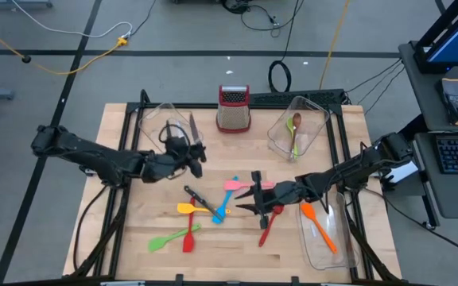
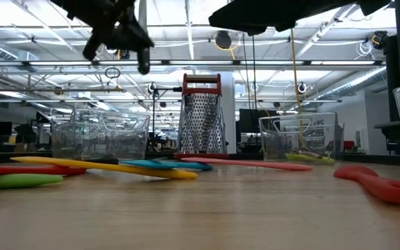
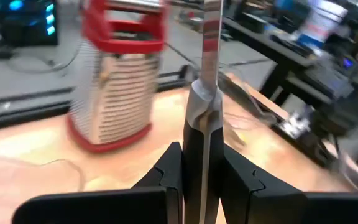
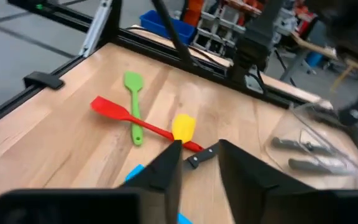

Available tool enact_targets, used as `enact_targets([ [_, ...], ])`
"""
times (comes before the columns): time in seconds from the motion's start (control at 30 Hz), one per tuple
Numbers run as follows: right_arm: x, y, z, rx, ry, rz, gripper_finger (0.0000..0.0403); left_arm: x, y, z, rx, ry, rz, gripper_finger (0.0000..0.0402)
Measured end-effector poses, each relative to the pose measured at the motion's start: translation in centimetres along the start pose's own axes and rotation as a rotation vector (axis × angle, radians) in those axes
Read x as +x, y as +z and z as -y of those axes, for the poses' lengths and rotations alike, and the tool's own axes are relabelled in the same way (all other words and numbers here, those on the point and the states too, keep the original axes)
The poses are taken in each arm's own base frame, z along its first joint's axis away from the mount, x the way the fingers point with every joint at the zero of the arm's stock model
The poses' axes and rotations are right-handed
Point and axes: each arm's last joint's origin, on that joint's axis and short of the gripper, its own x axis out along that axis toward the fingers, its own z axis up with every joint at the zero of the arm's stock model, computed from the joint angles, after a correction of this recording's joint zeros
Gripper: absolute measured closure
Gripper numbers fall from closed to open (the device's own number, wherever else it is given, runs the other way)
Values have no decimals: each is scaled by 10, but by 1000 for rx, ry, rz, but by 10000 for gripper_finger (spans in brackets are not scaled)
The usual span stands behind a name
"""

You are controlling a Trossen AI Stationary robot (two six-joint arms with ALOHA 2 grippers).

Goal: Pick & Place Kitchen Items
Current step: Put the silver knife into the top left transparent bin

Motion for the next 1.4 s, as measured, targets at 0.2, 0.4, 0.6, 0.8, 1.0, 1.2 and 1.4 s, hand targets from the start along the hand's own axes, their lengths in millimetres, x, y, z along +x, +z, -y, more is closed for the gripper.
enact_targets([
  [0.2,-15,-2,-7,-95,39,6,396,11,10,-37,-93,136,-130,348],
  [0.4,-53,-12,-2,-105,202,89,392,27,18,-69,-179,234,-240,348],
  [0.6,-100,-17,10,-100,215,174,400,40,29,-98,-292,275,-314,348],
  [0.8,-133,-20,18,-83,199,236,402,43,34,-123,-398,329,-416,348],
  [1.0,-144,-27,20,-82,187,264,402,41,33,-139,-504,371,-524,348],
  [1.2,-144,-38,17,-93,189,242,402,37,29,-146,-583,421,-597,348],
  [1.4,-143,-41,16,-92,192,234,402,33,26,-151,-648,491,-633,348],
])
